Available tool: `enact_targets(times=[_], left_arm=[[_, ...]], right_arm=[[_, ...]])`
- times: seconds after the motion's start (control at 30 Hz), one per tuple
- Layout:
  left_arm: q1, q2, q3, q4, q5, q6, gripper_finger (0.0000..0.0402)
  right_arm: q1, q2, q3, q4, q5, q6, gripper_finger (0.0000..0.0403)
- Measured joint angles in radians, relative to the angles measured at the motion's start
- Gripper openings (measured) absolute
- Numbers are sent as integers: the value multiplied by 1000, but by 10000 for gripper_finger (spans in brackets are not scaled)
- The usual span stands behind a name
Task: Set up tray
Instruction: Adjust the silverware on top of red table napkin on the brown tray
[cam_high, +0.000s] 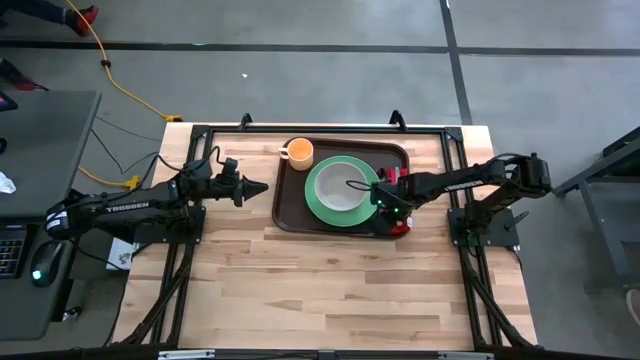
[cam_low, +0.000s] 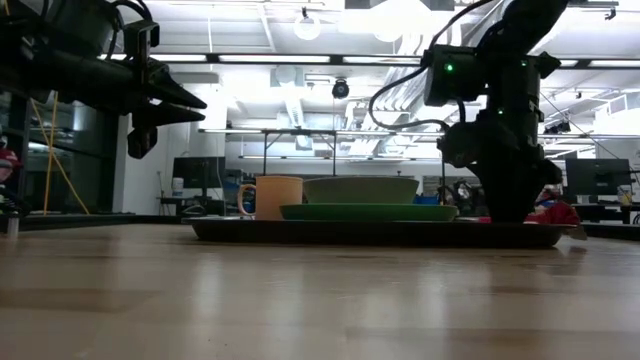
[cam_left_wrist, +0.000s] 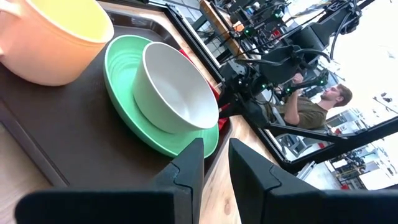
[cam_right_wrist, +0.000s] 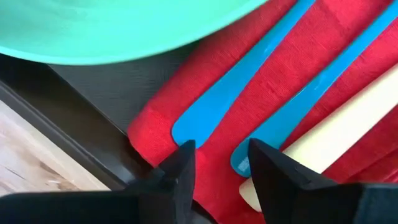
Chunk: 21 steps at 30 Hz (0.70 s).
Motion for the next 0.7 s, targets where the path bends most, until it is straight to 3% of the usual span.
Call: enact_targets(times=[0.7], left_arm=[[0,0,0,0,0,8,106]], right_arm=[[0,-2,4,62,-38,34,129]])
